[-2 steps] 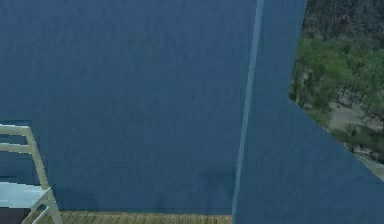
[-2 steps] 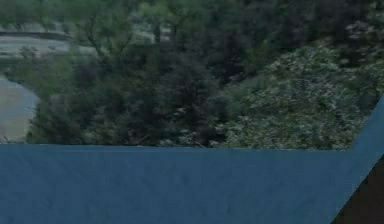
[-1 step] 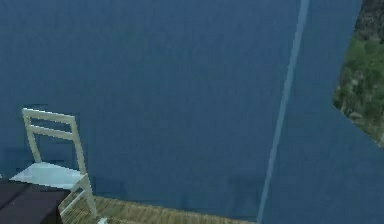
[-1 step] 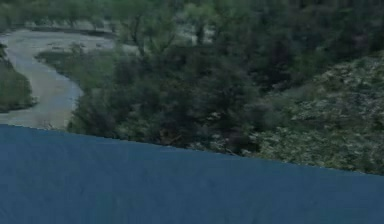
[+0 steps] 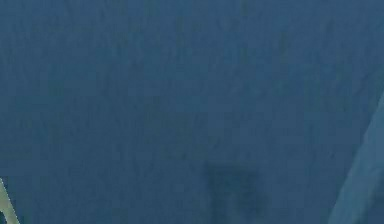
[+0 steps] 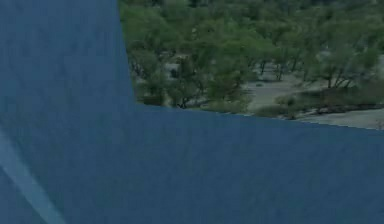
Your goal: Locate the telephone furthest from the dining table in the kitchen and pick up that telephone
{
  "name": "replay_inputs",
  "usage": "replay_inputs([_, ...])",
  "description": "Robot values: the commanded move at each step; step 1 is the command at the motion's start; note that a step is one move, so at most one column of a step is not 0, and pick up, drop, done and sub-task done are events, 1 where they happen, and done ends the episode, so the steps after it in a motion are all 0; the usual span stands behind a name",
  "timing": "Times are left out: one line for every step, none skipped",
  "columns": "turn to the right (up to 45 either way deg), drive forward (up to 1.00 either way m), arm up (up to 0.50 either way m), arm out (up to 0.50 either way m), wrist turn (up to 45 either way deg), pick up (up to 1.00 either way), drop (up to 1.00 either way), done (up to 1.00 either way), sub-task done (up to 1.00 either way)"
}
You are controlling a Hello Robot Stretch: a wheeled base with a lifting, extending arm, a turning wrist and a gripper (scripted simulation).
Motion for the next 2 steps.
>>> replay_inputs([-45.0,0.00,0.00,0.00,0.0,0.00,0.00,0.00,0.00])
replay_inputs([-9.0,0.00,0.00,0.00,0.0,0.00,0.00,0.00,0.00])
